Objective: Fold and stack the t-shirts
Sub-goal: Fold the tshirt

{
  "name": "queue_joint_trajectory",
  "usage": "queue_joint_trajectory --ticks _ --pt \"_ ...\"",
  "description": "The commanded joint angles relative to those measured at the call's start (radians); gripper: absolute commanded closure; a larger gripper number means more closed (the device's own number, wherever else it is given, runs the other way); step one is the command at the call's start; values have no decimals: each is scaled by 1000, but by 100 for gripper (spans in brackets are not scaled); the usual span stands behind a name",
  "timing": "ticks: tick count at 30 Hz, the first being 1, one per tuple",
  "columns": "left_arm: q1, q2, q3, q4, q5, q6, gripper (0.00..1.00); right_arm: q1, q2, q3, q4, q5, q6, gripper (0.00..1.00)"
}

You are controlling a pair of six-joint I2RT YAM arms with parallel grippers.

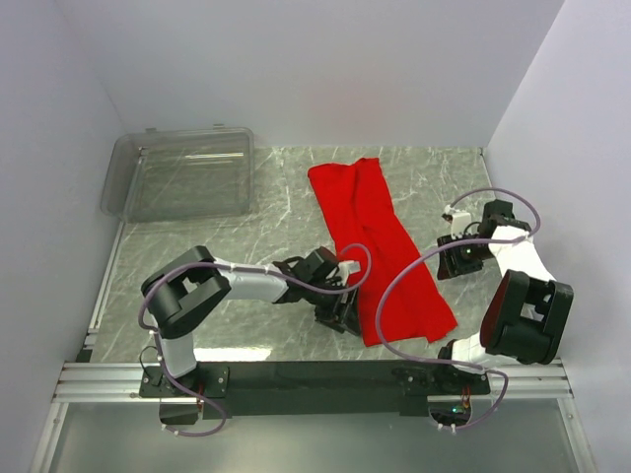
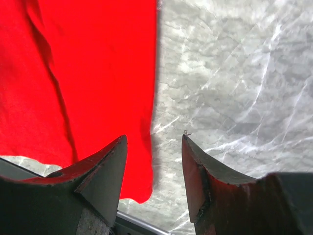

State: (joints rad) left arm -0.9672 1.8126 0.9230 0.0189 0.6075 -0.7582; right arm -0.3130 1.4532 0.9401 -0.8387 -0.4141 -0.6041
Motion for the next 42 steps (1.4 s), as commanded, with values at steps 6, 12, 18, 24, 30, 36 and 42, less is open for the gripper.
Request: queue_joint_trajectory --ticks 6,12,18,24,30,36,42 --pt "-77 -6 40 29 -69 -148 29 -3 -14 -21 -101 -143 -210 44" --pt "-105 82 148 -65 -92 -130 33 -12 -89 -80 -111 -77 -258 44" --pt "-108 148 226 -204 -121 -135 40 -17 -132 -92 -108 -83 -217 44" --pt "-110 131 152 -174 -143 -199 48 -20 -143 -133 -99 -51 -217 44" --pt "-116 194 230 -168 -130 -202 77 -24 -168 -153 -105 -37 -227 44" --pt "-113 182 218 -162 -146 -213 99 -28 -165 -146 -126 -32 -243 44" --pt "-48 59 54 -129 -176 -224 99 -26 -136 -152 -155 -52 -301 44"
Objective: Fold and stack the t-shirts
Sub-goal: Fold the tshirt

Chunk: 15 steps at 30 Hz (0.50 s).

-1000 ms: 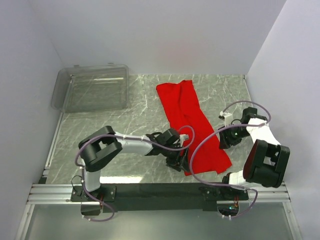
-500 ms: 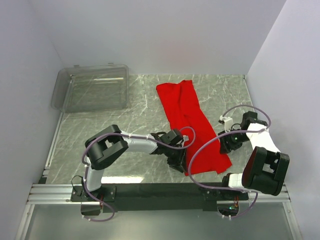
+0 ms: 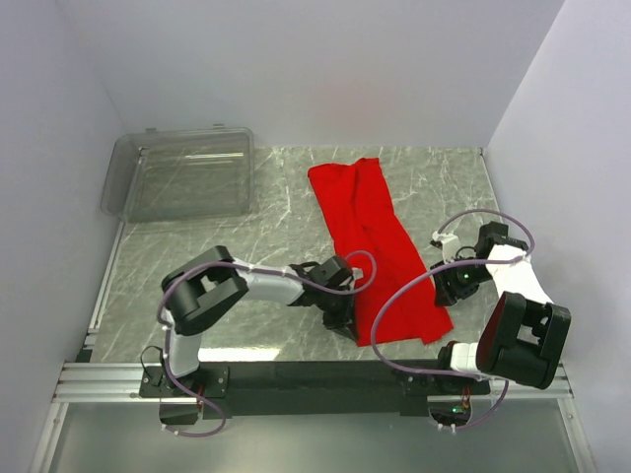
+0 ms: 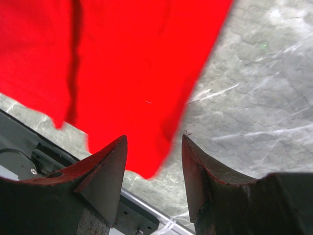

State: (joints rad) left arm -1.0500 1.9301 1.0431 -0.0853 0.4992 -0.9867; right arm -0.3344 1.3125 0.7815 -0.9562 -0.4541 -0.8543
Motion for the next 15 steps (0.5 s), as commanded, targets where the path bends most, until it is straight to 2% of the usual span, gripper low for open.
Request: queue_joint_trajectory --ticks 1,7,14,15 --pt "57 -91 -102 -25 -74 9 99 -6 8 9 -42 -20 -60 44" --pt "133 -169 -164 -33 -73 57 99 -5 22 13 -78 -31 -91 44" --pt "127 -143 -137 25 2 91 99 26 74 -17 -142 -9 -66 44" --pt "125 -140 -135 41 25 94 99 31 82 -21 -151 -17 -54 55"
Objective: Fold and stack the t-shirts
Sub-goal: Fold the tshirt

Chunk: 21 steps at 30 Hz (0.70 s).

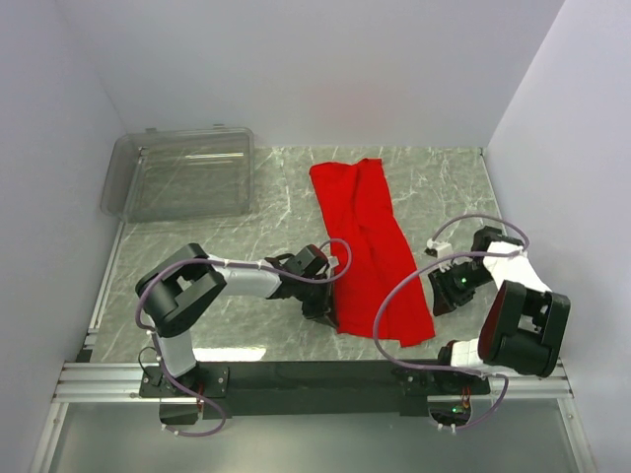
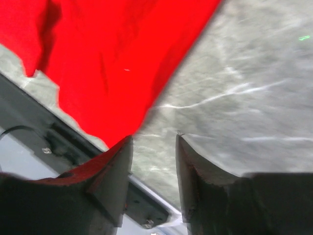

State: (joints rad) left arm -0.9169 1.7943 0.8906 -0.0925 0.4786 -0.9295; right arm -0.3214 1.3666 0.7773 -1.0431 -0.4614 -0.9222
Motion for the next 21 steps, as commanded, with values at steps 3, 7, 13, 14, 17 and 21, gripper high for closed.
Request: queue_joint_trajectory --ticks 3,7,13,14,17,21 --pt "-17 5 13 56 69 44 99 39 52 -18 -54 13 35 57" --pt "-30 2 2 82 109 46 99 61 129 5 -63 15 43 62" --pt "-42 -3 18 111 132 34 99 70 226 40 -98 13 19 50" --pt "-43 -1 19 125 138 26 99 70 235 43 -107 17 16 50" --pt "-51 8 27 138 144 15 99 70 252 51 -129 26 3 51" --pt "-56 19 31 139 147 15 99 70 284 68 -124 69 40 28"
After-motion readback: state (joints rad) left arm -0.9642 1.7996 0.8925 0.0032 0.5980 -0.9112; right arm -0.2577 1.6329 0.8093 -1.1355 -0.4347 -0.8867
